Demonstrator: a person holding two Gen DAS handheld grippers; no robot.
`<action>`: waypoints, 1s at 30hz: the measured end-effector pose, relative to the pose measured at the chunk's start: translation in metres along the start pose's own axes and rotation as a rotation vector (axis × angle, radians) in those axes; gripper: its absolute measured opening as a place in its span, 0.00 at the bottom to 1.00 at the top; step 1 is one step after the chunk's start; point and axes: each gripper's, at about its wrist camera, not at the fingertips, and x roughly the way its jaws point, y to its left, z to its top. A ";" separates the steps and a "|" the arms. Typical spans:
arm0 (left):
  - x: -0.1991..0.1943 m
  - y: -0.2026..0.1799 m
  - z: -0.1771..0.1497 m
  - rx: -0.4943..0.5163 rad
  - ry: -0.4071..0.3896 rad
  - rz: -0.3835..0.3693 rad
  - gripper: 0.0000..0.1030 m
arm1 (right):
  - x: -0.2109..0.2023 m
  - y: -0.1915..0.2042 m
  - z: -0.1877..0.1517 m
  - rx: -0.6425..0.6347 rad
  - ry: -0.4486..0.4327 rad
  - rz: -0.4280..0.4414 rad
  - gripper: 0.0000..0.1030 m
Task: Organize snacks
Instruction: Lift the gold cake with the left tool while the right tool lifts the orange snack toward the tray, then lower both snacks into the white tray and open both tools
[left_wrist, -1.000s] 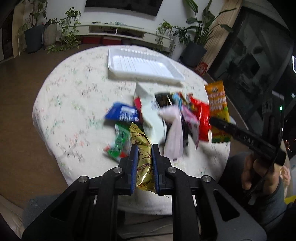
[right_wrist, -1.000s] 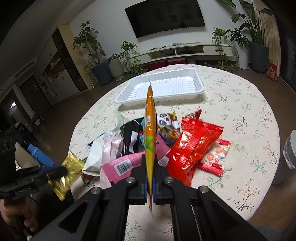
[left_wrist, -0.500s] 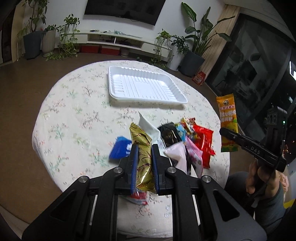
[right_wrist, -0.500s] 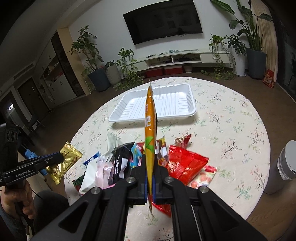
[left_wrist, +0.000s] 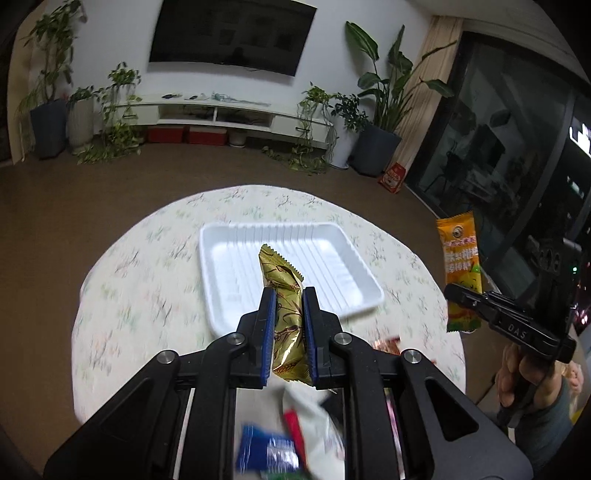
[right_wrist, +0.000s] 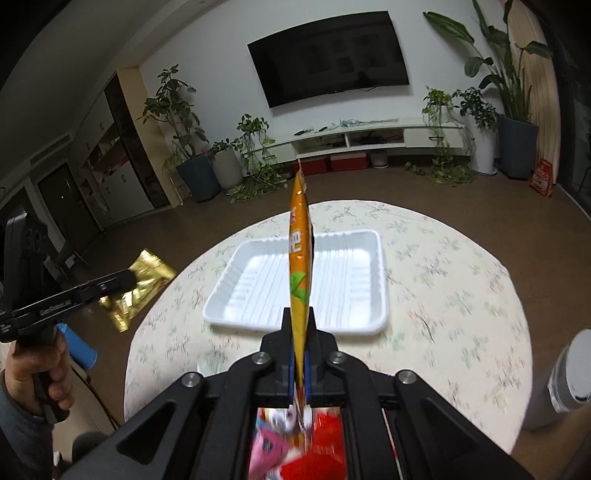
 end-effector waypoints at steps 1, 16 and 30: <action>0.009 0.000 0.009 -0.002 0.004 -0.004 0.12 | 0.007 -0.001 0.006 0.002 0.011 0.007 0.04; 0.166 0.013 0.040 -0.022 0.176 0.053 0.12 | 0.155 -0.026 0.039 0.075 0.270 0.071 0.04; 0.235 0.029 0.008 -0.022 0.267 0.075 0.13 | 0.211 -0.059 0.010 0.197 0.419 0.051 0.04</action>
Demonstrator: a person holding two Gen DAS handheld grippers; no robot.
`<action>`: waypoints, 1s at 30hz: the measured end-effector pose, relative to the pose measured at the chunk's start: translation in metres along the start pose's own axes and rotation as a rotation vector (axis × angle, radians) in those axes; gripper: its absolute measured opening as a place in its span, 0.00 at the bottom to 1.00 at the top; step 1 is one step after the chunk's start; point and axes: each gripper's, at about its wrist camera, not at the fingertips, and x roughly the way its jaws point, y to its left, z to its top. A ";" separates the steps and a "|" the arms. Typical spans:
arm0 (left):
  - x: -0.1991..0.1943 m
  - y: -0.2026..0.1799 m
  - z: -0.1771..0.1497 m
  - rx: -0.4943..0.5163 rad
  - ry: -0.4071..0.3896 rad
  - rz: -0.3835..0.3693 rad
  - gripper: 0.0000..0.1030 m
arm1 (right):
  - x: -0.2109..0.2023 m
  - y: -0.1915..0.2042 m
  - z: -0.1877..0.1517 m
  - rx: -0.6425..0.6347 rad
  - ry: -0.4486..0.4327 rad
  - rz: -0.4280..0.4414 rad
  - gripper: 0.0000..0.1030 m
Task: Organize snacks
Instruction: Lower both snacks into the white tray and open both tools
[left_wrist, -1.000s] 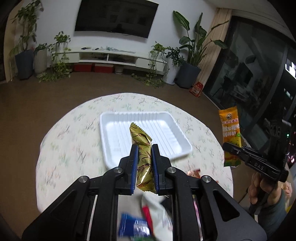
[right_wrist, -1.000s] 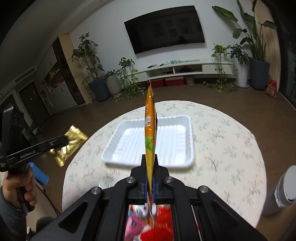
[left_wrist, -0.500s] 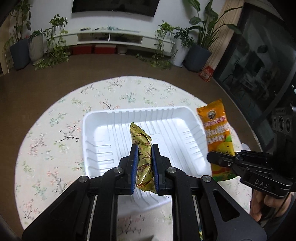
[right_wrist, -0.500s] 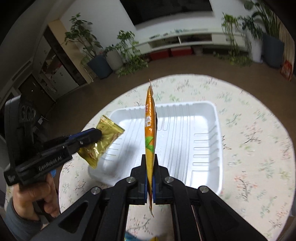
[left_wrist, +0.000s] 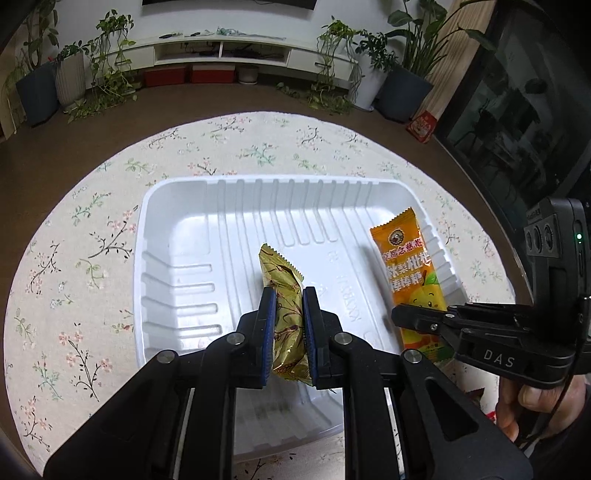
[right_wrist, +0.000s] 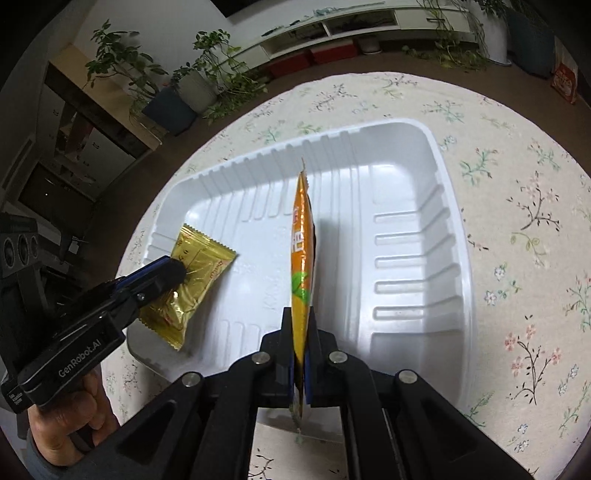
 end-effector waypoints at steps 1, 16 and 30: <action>0.005 0.001 0.001 0.002 0.004 0.001 0.13 | 0.001 -0.001 0.000 0.003 0.006 0.002 0.04; 0.020 0.005 -0.002 0.009 0.021 0.014 0.13 | -0.002 0.006 -0.016 -0.040 0.005 -0.002 0.11; -0.015 0.025 -0.002 -0.025 -0.041 -0.064 0.67 | -0.029 0.001 -0.008 -0.015 -0.055 0.087 0.47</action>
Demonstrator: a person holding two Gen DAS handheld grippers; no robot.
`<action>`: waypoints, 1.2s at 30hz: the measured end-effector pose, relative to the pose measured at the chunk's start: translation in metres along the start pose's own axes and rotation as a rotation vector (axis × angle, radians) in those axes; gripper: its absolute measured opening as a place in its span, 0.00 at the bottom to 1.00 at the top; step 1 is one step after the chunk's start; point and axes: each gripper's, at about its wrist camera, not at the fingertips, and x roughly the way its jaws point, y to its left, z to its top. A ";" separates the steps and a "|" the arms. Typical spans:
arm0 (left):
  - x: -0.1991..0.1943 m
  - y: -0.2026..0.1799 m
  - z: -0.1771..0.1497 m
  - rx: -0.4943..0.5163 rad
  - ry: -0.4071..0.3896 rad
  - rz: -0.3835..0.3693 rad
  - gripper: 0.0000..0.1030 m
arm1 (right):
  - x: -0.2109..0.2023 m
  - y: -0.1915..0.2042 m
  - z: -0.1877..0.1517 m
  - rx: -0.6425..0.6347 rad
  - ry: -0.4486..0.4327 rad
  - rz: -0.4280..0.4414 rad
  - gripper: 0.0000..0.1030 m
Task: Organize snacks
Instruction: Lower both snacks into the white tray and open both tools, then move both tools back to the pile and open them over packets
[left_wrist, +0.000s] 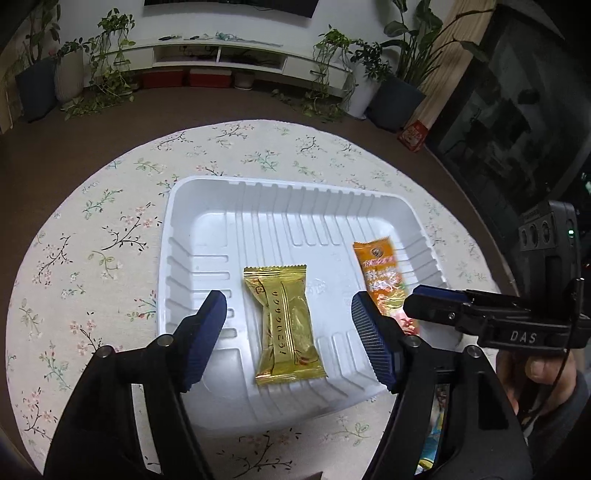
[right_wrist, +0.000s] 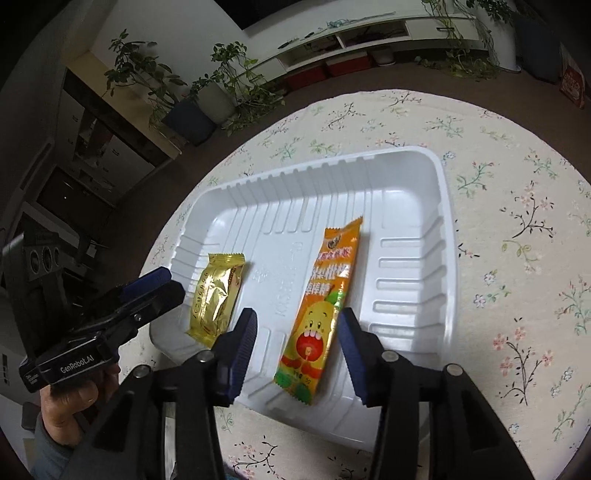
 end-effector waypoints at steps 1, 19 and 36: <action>-0.005 0.002 -0.001 -0.003 -0.015 -0.023 0.67 | -0.004 -0.002 0.000 0.011 -0.007 0.012 0.47; -0.140 0.029 -0.109 -0.091 -0.068 -0.274 0.97 | -0.123 -0.030 -0.083 0.103 -0.168 0.288 0.50; -0.163 -0.006 -0.235 -0.133 0.008 -0.207 0.93 | -0.132 -0.020 -0.215 0.258 -0.108 0.250 0.50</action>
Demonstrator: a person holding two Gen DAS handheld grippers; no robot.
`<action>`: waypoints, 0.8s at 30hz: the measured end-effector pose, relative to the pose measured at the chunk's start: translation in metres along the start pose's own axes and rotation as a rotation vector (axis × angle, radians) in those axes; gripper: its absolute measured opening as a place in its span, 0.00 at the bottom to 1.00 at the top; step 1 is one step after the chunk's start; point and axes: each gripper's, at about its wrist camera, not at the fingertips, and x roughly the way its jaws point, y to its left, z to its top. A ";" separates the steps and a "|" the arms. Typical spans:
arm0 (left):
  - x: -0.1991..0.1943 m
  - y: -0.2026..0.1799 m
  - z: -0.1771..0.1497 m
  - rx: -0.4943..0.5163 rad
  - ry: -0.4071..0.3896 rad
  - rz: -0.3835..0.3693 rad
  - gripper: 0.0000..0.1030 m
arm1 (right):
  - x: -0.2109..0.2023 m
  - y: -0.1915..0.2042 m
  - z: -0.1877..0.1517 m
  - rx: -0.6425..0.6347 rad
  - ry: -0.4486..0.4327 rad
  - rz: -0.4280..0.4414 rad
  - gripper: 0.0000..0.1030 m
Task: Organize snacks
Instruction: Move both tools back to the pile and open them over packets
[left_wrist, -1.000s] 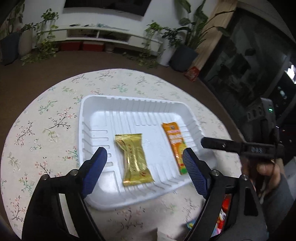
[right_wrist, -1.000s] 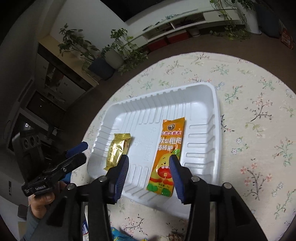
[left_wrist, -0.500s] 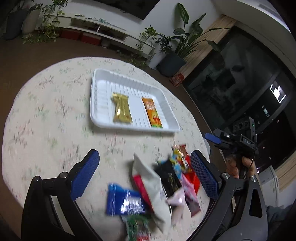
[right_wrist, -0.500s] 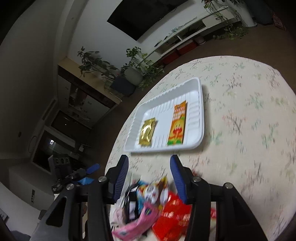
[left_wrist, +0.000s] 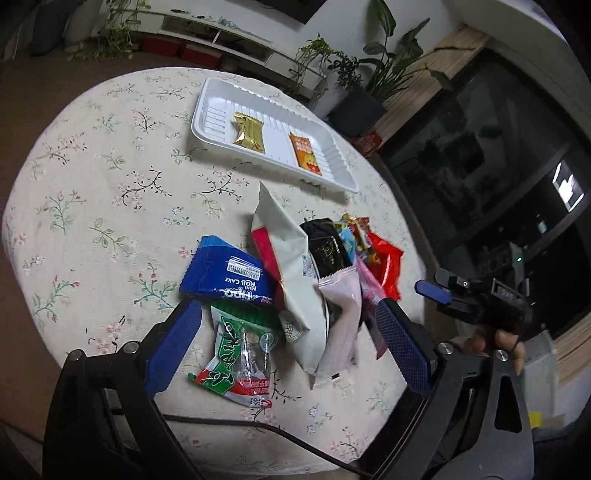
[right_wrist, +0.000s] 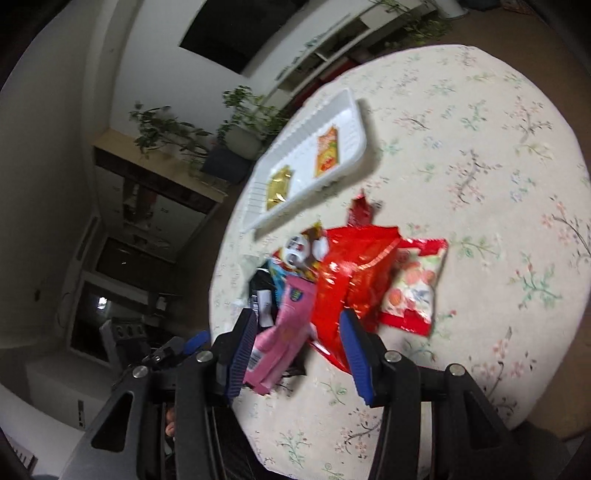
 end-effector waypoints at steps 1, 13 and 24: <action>0.002 -0.004 0.001 0.011 0.007 0.018 0.93 | 0.004 0.000 -0.002 0.002 0.007 -0.026 0.50; 0.024 -0.010 0.020 0.017 0.047 0.039 0.81 | 0.024 -0.002 -0.001 0.021 0.031 -0.145 0.50; 0.046 -0.019 0.024 0.058 0.107 0.136 0.71 | 0.044 0.000 0.001 -0.019 0.065 -0.243 0.50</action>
